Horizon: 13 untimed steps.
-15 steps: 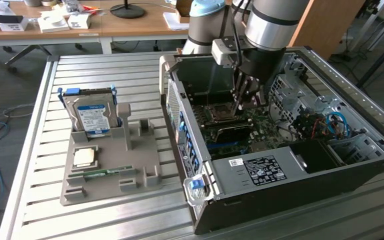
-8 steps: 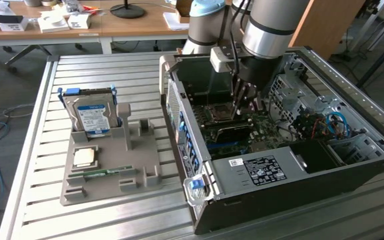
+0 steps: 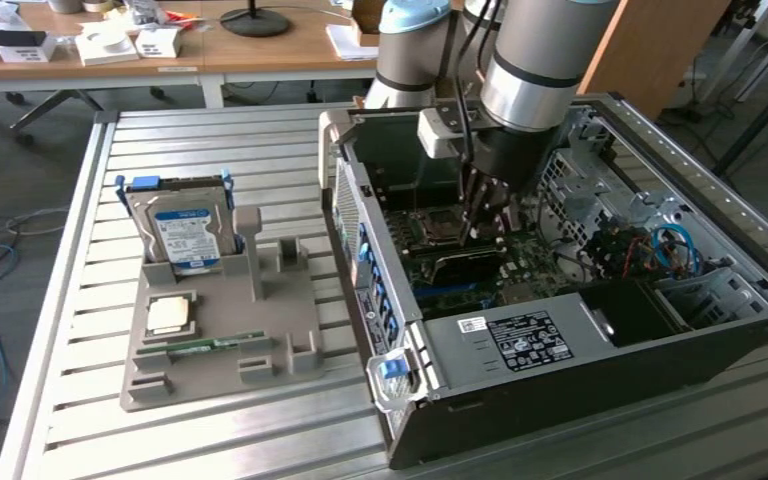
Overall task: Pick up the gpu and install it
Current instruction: 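Press down on the gpu until it lock into place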
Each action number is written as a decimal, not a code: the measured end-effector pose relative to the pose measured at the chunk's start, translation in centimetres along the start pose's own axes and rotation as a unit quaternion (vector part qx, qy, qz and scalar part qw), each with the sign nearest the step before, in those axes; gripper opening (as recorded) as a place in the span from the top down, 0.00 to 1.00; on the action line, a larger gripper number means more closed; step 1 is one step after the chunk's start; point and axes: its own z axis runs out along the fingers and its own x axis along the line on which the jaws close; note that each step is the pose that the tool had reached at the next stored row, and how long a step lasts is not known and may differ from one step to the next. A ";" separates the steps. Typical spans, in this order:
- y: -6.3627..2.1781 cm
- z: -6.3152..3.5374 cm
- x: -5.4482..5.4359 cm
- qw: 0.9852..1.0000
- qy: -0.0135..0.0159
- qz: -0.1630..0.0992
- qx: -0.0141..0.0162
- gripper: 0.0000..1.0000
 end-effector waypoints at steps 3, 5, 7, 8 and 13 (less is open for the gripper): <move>0.00 0.00 0.0 1.000 0.000 0.000 0.000 0.89; 0.09 0.01 0.0 1.000 0.000 0.000 0.000 0.89; 0.28 0.05 0.0 1.000 0.000 0.000 0.000 0.89; 0.37 0.09 -0.1 1.000 0.000 0.000 0.000 0.89; 0.75 0.28 -0.5 1.000 0.000 0.000 0.000 0.89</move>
